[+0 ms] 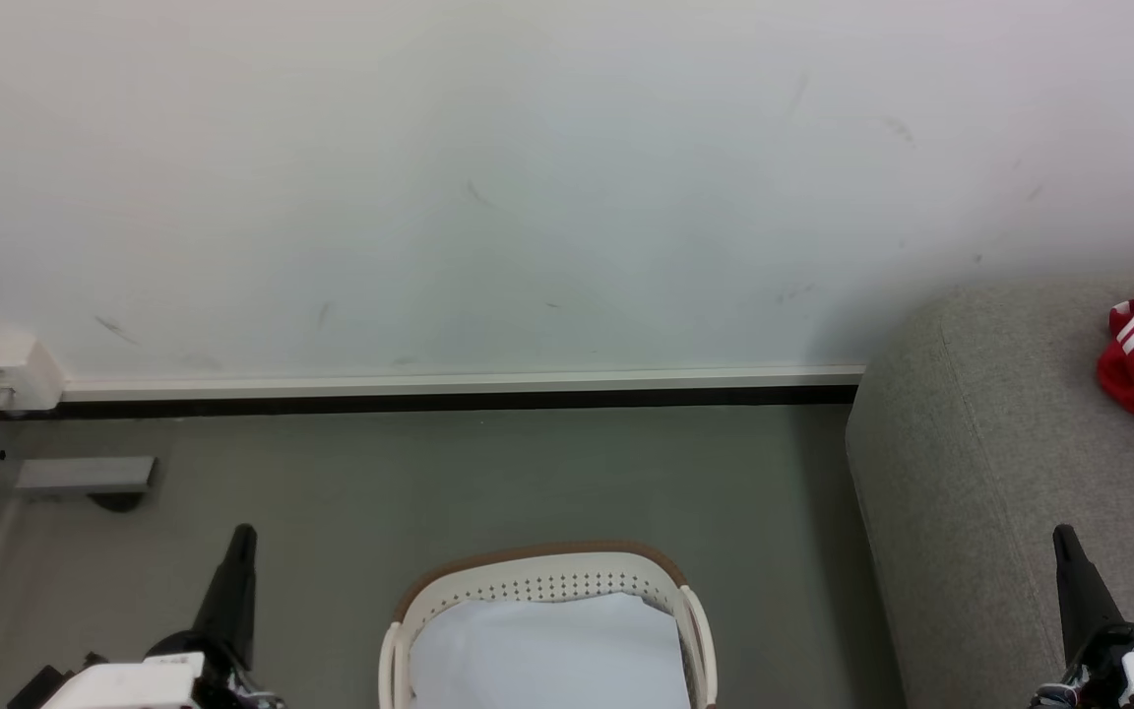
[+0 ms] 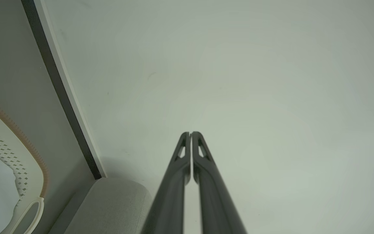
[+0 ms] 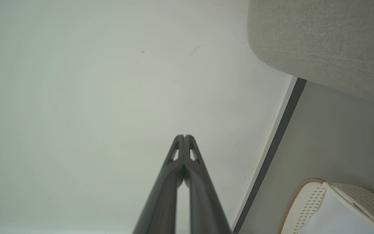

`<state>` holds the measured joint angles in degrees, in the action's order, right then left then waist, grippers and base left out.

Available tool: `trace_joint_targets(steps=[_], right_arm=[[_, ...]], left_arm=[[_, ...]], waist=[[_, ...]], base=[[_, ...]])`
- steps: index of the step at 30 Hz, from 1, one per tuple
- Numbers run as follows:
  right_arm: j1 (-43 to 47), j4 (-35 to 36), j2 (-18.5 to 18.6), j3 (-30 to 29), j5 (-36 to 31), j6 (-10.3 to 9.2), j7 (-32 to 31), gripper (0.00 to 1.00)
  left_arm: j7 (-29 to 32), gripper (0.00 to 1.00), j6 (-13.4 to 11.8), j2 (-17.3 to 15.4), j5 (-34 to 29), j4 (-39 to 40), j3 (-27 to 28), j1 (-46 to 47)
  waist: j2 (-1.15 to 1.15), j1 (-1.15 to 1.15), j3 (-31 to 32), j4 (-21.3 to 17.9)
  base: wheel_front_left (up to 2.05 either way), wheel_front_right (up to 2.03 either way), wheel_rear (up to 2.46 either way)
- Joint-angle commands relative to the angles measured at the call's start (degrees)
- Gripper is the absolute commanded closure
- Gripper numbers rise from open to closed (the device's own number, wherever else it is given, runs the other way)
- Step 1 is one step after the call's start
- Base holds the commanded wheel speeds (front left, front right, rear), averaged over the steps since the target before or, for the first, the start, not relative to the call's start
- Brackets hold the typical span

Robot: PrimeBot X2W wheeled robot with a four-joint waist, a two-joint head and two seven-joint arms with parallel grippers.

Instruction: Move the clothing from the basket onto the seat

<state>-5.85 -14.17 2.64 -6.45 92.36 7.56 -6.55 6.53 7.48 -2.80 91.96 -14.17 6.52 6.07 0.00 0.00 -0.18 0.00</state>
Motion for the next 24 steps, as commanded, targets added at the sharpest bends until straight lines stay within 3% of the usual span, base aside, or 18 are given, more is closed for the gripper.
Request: trace_joint_targets(steps=[1,24], right_arm=[[-0.73,0.35,0.44,-0.25,0.11,-0.14,-0.17,1.0],[-0.73,0.35,0.44,-0.24,0.11,-0.14,-0.16,1.0]], left_arm=[[0.25,1.0,0.13,-0.1,0.8,0.17,0.15,0.47],[0.23,1.0,0.13,-0.1,0.81,0.18,0.14,0.47]], waist=[[0.0,0.0,0.0,0.0],[0.0,0.0,0.0,0.0]], base=[[0.0,0.0,0.0],[0.0,0.0,0.0]])
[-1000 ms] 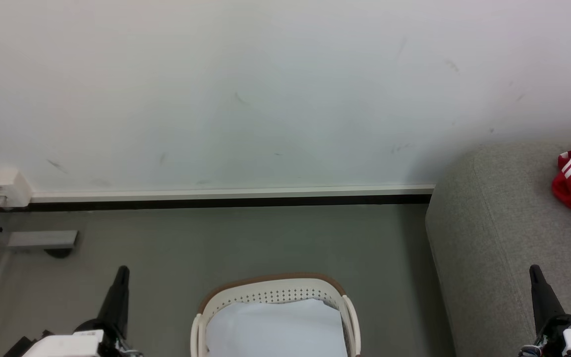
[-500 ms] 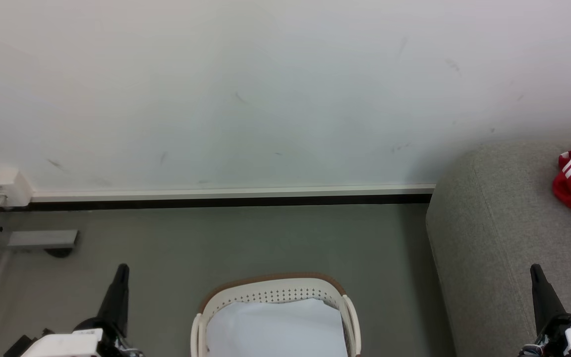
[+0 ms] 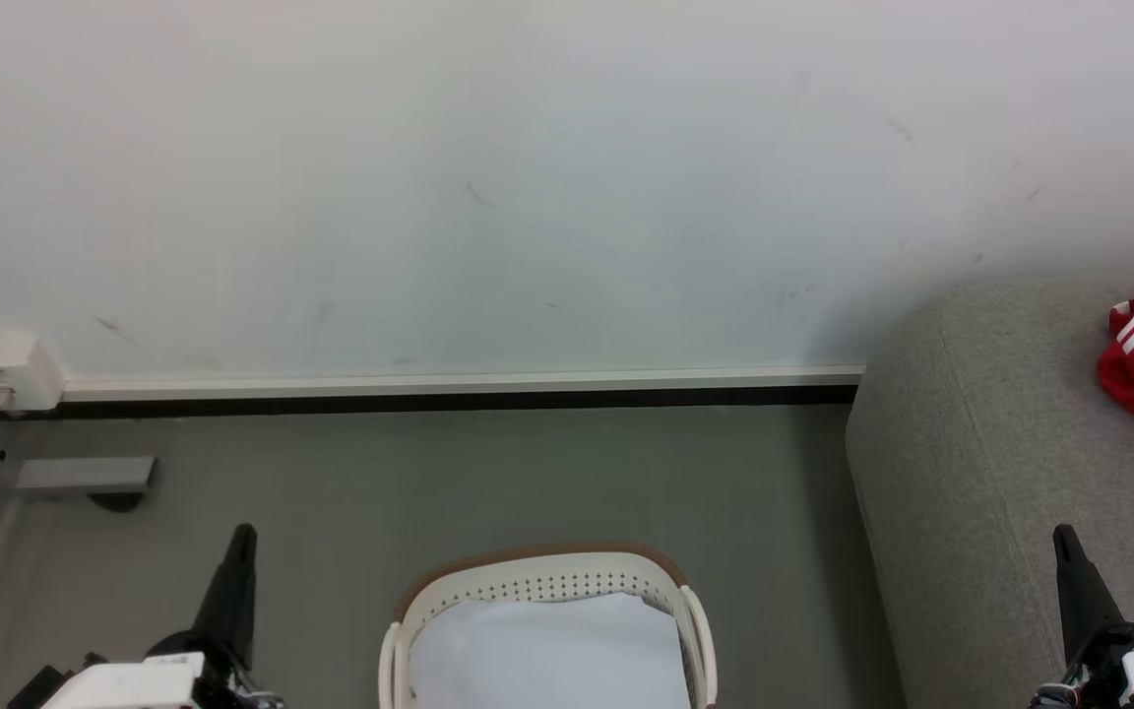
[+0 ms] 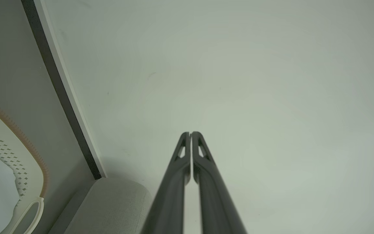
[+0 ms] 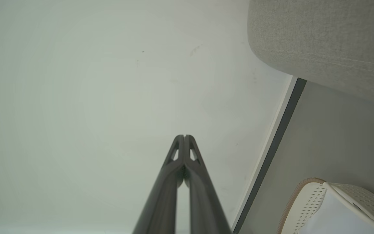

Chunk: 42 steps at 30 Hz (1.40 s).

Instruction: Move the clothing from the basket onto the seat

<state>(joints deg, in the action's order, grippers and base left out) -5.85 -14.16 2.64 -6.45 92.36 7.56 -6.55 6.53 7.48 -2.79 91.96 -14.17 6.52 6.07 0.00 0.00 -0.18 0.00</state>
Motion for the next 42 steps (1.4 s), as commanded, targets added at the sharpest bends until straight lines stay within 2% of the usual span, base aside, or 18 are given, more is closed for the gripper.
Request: trace_joint_targets(steps=[1,42], right_arm=[[-0.72,0.34,0.44,-0.24,0.11,-0.14,-0.16,1.0],[-0.72,0.33,0.43,-0.24,0.12,-0.13,-0.16,1.0]], left_arm=[[0.23,1.0,0.13,-0.11,0.81,0.18,0.14,0.47],[0.22,1.0,0.12,-0.11,0.82,0.2,0.12,0.46]], waist=[[0.0,0.0,0.0,0.0],[0.0,0.0,0.0,0.0]], base=[[0.0,0.0,0.0],[0.0,0.0,0.0]])
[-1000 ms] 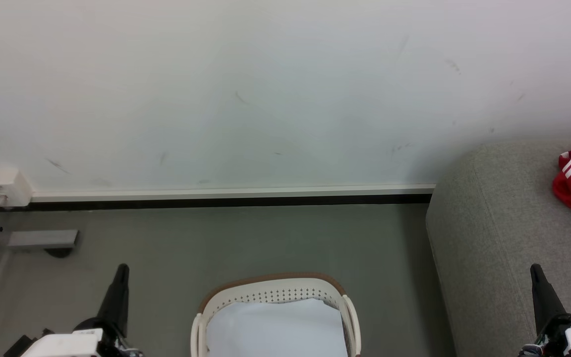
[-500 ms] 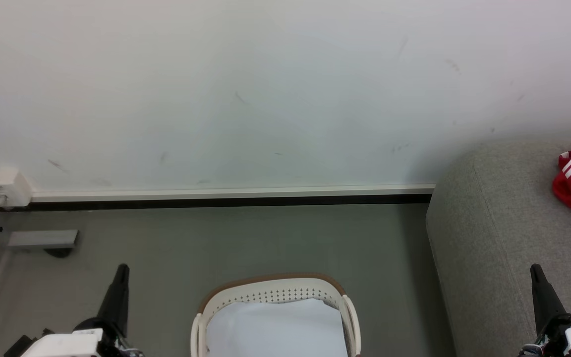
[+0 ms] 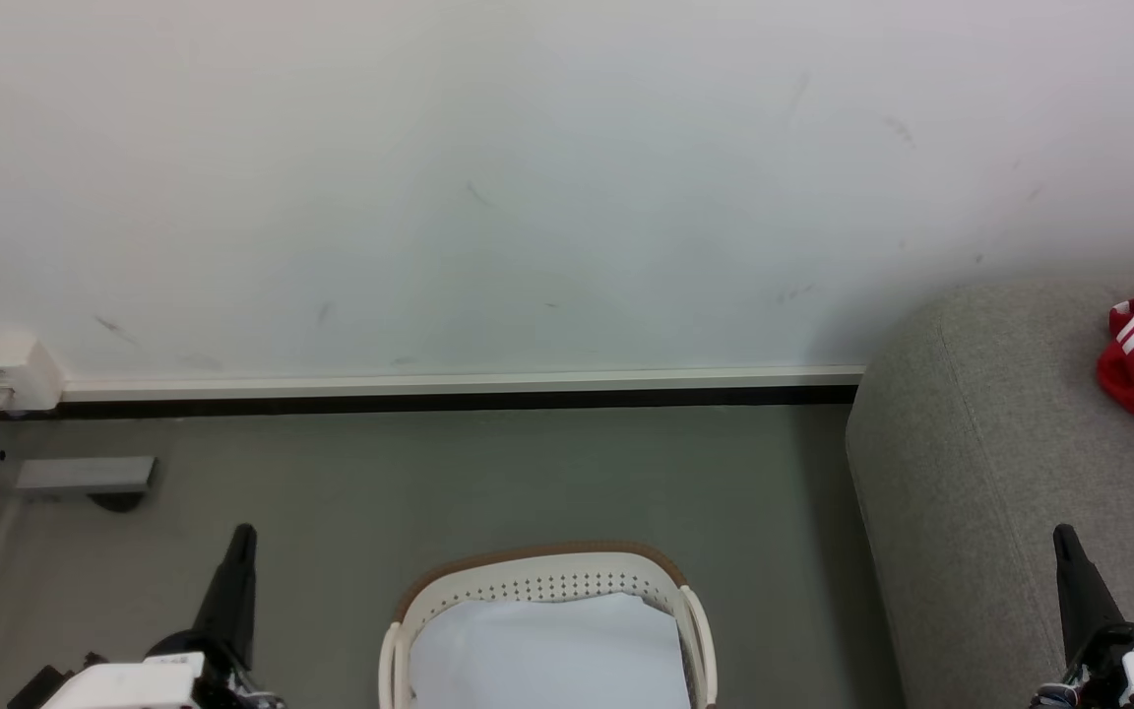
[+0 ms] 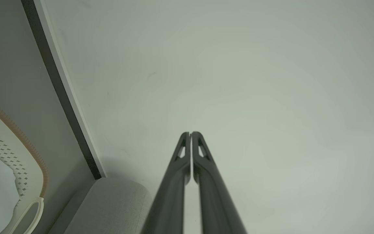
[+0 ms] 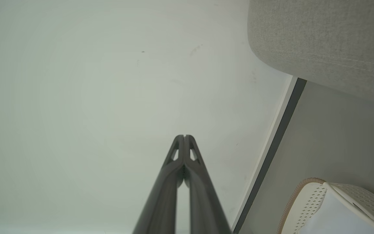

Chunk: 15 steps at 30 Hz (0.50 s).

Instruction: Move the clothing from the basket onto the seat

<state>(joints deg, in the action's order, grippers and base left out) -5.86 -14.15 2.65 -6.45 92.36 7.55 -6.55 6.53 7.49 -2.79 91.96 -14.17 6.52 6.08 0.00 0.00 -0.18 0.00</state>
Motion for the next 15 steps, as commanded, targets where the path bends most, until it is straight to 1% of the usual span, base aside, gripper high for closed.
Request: trace_joint_targets(steps=[1,15], right_arm=[[-0.71,0.32,0.42,-0.24,0.12,-0.13,-0.16,1.0],[-0.71,0.32,0.42,-0.23,0.12,-0.12,-0.15,1.0]], left_arm=[[0.22,1.0,0.11,-0.11,0.82,0.2,0.12,0.46],[0.22,1.0,0.11,-0.11,0.83,0.19,0.12,0.45]], waist=[[0.0,0.0,0.0,0.0],[0.0,0.0,0.0,0.0]], base=[[0.0,0.0,0.0],[0.0,0.0,0.0]])
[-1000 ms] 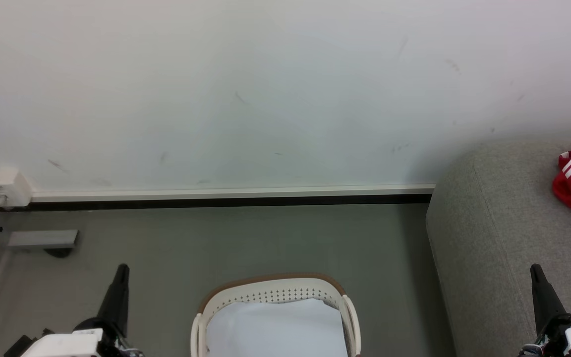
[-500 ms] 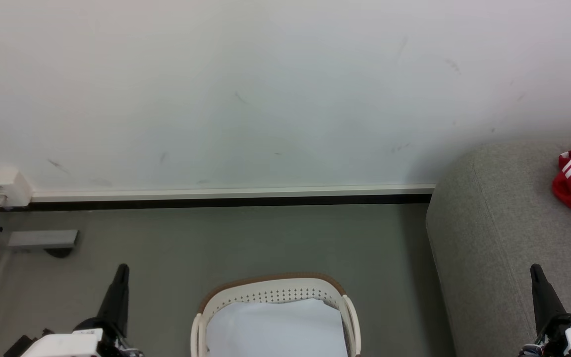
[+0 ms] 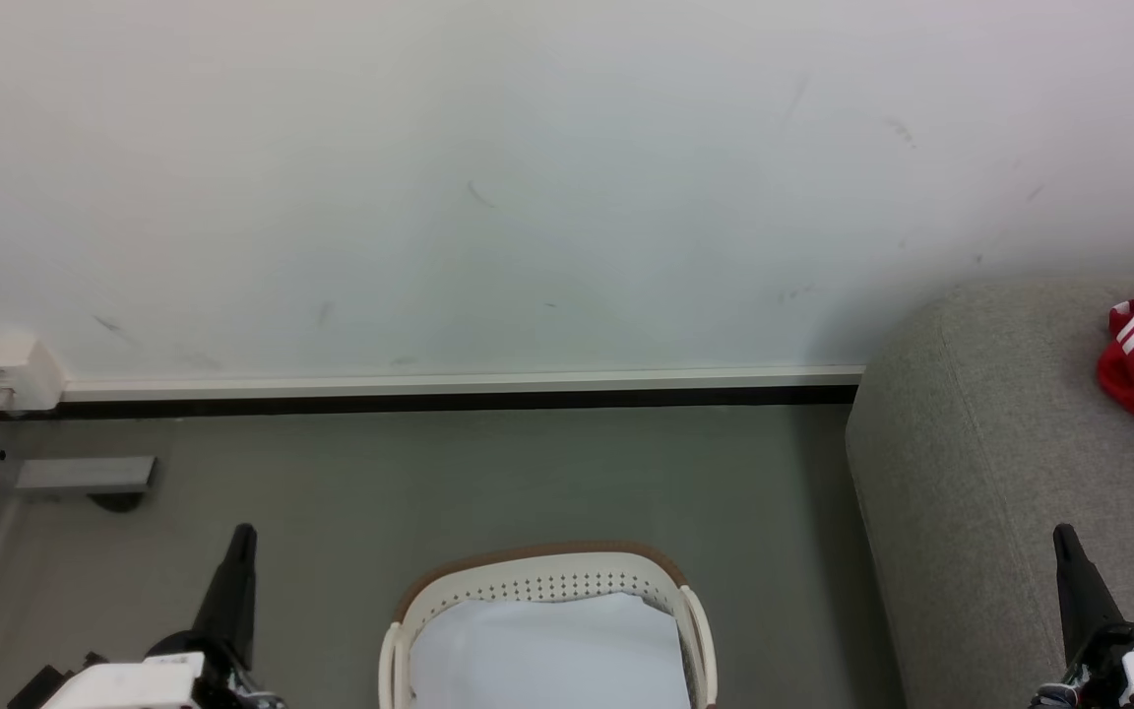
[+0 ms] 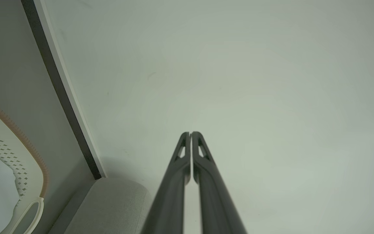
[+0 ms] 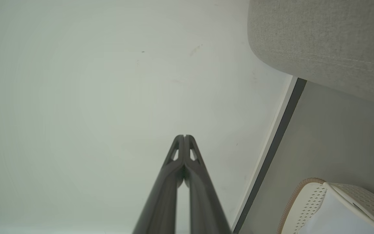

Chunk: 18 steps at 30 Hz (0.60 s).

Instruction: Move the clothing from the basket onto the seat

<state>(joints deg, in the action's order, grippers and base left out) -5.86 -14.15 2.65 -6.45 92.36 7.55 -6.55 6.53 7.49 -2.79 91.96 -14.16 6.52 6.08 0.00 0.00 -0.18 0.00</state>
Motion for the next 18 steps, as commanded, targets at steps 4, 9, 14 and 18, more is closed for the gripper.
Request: trace_joint_targets(steps=[4,9,14,18], right_arm=[[-0.71,0.32,0.42,-0.23,0.12,-0.12,-0.15,1.0],[-0.71,0.32,0.42,-0.23,0.12,-0.12,-0.15,1.0],[-0.71,0.32,0.42,-0.23,0.12,-0.12,-0.15,1.0],[-0.71,0.32,0.42,-0.23,0.12,-0.12,-0.15,1.0]], left_arm=[[0.21,1.0,0.11,-0.11,0.83,0.18,0.12,0.45],[0.21,1.0,0.11,-0.11,0.83,0.19,0.11,0.45],[0.21,1.0,0.11,-0.11,0.83,0.19,0.11,0.45],[0.21,1.0,0.11,-0.11,0.83,0.19,0.11,0.45]], waist=[[0.0,0.0,0.0,0.0],[0.0,0.0,0.0,0.0],[0.0,0.0,0.0,0.0],[0.0,0.0,0.0,0.0]], base=[[0.0,0.0,0.0],[0.0,0.0,0.0],[0.0,0.0,0.0],[0.0,0.0,0.0]])
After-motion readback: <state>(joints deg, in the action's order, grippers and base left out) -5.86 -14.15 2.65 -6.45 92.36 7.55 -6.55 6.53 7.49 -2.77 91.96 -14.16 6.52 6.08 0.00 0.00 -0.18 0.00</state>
